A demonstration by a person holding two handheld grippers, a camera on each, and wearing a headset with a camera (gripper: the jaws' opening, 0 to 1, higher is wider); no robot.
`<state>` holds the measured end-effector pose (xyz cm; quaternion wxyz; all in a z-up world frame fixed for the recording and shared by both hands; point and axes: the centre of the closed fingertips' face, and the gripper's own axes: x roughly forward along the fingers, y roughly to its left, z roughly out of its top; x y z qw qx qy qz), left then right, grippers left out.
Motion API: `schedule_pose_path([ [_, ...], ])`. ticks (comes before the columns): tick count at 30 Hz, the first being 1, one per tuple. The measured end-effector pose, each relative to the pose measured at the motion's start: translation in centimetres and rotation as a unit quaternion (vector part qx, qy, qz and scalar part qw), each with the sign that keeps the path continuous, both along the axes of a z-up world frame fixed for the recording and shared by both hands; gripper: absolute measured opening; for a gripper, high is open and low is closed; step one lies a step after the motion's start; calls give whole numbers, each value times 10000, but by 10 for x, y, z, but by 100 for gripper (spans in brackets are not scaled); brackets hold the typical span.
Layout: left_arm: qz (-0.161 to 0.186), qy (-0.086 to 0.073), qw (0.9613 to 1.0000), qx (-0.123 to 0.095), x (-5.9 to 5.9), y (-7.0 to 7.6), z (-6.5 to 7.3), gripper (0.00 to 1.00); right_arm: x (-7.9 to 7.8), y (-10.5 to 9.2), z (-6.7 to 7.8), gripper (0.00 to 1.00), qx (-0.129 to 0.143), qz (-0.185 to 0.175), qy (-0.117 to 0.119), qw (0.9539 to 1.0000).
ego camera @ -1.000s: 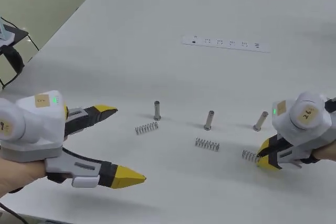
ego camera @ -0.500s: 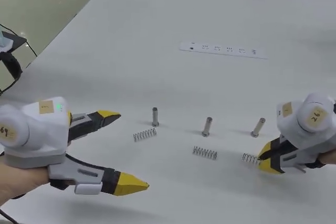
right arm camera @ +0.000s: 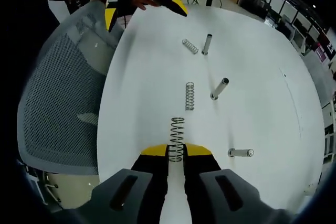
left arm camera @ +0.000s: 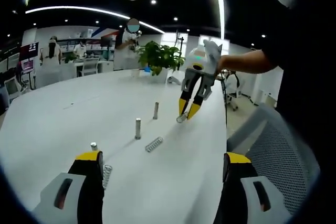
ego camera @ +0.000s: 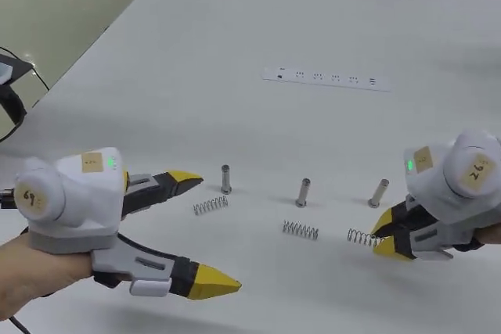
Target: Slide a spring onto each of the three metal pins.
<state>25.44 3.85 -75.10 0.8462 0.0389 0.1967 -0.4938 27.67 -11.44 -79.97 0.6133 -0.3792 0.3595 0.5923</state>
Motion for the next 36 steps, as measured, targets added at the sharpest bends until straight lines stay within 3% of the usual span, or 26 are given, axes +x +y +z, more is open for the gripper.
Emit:
schedule_pose_path([
  [2, -98, 71, 9999, 20, -2, -5, -3, 88, -3, 5, 3, 8, 34, 59, -13, 10000],
  [10, -546, 64, 9984, 124, -1, -34, -13, 84, -10, 15, 5, 8, 53, 205, -5, 9998],
  [19, -929, 152, 9955, -128, 0, -70, -15, 68, -19, 32, 13, 8, 235, 381, 37, 9990],
  [29, -933, 136, 9950, -324, 9, -87, -15, 46, -24, 39, 15, 8, 247, 532, -34, 9983],
  [36, -1048, 172, 9935, -411, 7, -98, -17, 35, -26, 44, 18, 8, 366, 527, -33, 9979],
])
